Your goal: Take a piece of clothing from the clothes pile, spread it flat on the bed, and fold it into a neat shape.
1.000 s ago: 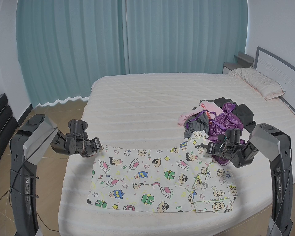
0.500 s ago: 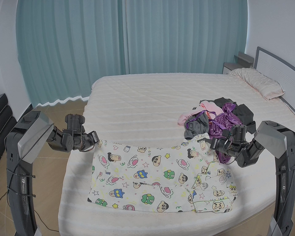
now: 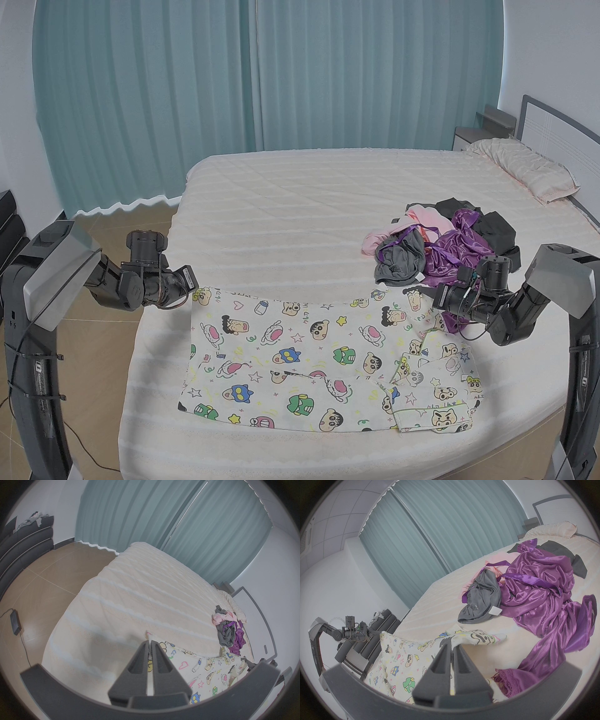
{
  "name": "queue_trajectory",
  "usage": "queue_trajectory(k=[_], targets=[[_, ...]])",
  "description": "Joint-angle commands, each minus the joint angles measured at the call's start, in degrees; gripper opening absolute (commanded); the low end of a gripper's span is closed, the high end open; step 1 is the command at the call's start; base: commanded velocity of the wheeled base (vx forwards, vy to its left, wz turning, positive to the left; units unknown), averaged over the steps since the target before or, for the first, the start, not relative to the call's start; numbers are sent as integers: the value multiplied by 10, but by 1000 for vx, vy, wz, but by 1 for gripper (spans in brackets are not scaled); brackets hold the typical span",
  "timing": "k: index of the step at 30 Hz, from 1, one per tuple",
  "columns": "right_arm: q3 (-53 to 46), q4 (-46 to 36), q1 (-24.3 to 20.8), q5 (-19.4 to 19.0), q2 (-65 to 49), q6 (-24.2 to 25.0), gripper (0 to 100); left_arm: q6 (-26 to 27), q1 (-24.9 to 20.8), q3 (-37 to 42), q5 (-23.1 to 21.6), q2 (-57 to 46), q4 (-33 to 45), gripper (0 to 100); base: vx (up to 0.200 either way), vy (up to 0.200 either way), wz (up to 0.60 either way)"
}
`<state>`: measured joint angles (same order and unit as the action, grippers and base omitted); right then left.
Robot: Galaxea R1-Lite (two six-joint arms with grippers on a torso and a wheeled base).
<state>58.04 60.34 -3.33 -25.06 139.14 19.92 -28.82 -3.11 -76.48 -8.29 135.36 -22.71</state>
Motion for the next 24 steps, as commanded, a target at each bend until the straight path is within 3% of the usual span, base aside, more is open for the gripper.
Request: queue_trajectory(k=[1,9,16,17,24], targets=[[-17,11,1,-1,-11,-1,0,1,0,18,-3,-21,-1,0,0,0,0],[-69,42,4,-14,-30,-1,0,4,6,54,-11,-36,-1,0,0,0,0],[-69,43,3,-13,-19,0,0,1,8,2,-14,11,6,0,0,0,0],[-68,42,2,-13,-19,0,0,1,8,-11,-14,23,6,100,0,0,0],[-72,42,-5,-13,-18,2,0,0,5,-121,-15,106,36,100,0,0,0]])
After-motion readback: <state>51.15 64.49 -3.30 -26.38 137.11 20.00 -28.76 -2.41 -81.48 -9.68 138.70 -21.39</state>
